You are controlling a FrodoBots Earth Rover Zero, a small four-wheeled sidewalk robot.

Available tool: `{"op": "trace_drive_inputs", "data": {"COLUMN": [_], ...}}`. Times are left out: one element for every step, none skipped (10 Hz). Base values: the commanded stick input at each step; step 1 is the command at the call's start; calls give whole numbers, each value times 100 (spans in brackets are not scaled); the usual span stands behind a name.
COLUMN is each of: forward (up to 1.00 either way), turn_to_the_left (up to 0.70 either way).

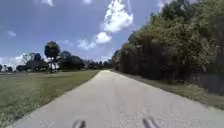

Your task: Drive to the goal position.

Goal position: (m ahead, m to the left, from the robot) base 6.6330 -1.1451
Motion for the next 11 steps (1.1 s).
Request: {"op": "trace_drive_inputs", "data": {"forward": [50, 50, 50, 50, 50, 50, 50, 50, 50, 50, 50], "turn_to_the_left": [0, 0, 0, 0, 0, 0, 0, 0, 0, 0, 0]}}
